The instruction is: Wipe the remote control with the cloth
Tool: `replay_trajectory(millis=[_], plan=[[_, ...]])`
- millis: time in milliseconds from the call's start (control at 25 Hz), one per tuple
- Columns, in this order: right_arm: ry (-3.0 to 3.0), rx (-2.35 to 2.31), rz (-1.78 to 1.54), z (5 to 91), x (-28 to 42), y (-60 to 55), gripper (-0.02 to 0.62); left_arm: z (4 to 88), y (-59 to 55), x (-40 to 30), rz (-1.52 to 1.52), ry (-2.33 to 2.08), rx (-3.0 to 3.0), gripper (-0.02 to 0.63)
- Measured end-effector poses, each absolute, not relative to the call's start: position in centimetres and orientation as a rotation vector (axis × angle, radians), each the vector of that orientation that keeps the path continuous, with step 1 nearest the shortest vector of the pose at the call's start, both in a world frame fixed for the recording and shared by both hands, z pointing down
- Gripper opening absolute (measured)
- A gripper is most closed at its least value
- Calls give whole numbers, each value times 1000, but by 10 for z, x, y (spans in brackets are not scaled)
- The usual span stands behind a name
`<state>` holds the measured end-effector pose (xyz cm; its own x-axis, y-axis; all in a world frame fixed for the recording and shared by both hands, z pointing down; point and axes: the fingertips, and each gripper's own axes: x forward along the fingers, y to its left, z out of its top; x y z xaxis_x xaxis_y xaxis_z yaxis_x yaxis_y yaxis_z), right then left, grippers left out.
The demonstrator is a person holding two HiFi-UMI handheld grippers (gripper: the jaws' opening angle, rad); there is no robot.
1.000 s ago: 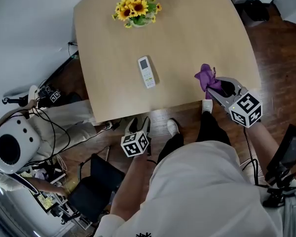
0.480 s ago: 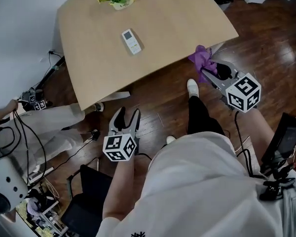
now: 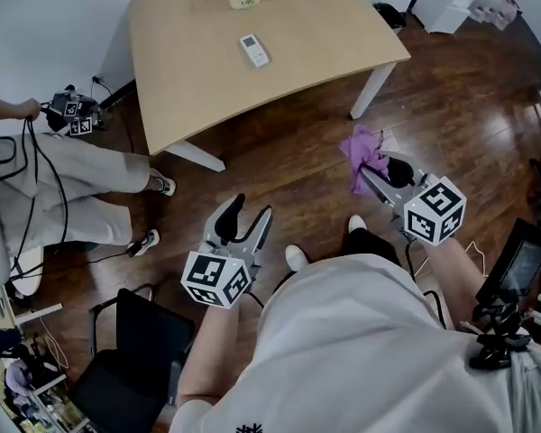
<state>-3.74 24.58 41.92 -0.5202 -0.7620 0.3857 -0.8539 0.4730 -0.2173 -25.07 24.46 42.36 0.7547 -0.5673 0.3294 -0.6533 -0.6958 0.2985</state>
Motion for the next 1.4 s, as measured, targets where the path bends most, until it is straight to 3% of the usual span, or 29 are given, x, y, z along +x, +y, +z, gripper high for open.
replay_trajectory(millis=[320,720,1400], plan=[[-2565,1273,481,409,-54,258,126,416,267,-244,264,-1008,2512,261],[-2597,1236,417,382,17,315,126,381,315,-140,283,-965,2543,259],[-2612,1178,384,390,20,325,126,382,327,-128,330,-1025,2564,256]])
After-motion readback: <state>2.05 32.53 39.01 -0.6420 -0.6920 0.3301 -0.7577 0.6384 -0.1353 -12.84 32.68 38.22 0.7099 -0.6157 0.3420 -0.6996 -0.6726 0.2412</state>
